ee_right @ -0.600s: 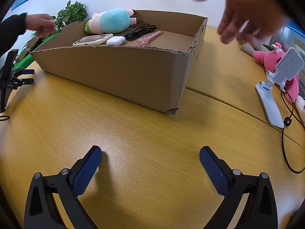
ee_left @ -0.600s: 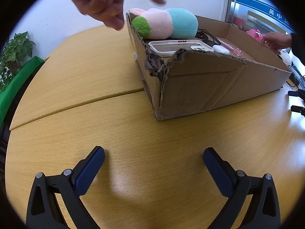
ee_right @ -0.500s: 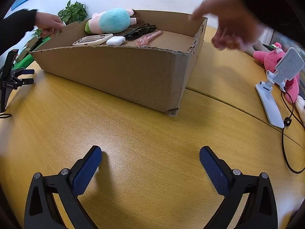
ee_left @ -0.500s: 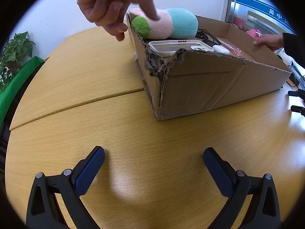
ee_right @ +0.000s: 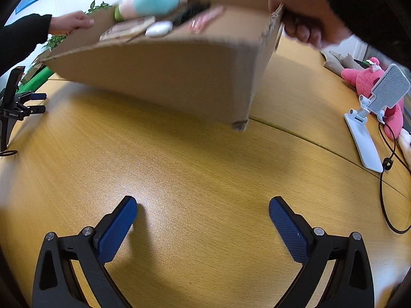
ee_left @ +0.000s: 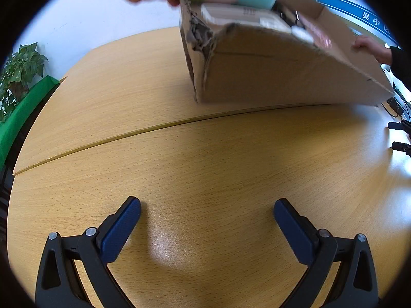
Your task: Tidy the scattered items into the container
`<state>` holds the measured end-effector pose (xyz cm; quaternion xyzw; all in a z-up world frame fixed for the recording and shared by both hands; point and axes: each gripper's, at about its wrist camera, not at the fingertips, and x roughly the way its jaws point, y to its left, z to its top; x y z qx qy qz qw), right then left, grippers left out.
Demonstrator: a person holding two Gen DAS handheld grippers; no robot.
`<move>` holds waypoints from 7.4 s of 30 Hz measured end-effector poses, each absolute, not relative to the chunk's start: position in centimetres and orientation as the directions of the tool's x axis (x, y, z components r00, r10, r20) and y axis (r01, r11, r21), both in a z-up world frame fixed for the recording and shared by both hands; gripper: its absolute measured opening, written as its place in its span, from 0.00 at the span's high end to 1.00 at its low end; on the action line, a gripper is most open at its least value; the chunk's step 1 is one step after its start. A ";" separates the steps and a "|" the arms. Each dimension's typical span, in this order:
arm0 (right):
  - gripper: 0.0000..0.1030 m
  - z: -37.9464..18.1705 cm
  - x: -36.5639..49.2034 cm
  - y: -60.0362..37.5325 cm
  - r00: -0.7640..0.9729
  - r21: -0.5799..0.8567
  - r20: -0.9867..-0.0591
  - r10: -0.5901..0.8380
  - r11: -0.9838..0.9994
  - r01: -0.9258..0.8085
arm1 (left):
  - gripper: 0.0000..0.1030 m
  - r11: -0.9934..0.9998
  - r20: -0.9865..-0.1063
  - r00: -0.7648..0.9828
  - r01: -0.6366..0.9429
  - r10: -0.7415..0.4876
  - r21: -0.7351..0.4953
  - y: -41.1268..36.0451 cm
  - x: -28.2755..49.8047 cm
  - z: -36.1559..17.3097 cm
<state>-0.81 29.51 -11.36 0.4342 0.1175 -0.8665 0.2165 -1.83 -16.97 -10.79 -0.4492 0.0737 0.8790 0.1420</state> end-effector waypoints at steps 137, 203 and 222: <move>0.00 -11.3 -1.0 28.4 -0.549 -0.017 -0.803 -0.232 -0.912 0.411 | 0.00 -0.970 -0.809 -0.571 -0.242 0.140 0.003 -17.2 -1.8 -10.7; 0.24 -7.8 -0.8 5.2 -0.234 0.497 -0.751 -0.617 -0.762 0.415 | 0.29 -0.961 -0.834 -0.498 -0.248 0.236 -0.124 -4.4 8.3 -9.3; 0.34 12.7 0.7 10.3 -0.476 0.412 -0.466 -0.746 -0.659 0.629 | 0.35 -0.948 -0.563 -0.786 -0.319 0.256 0.014 -1.4 5.1 9.5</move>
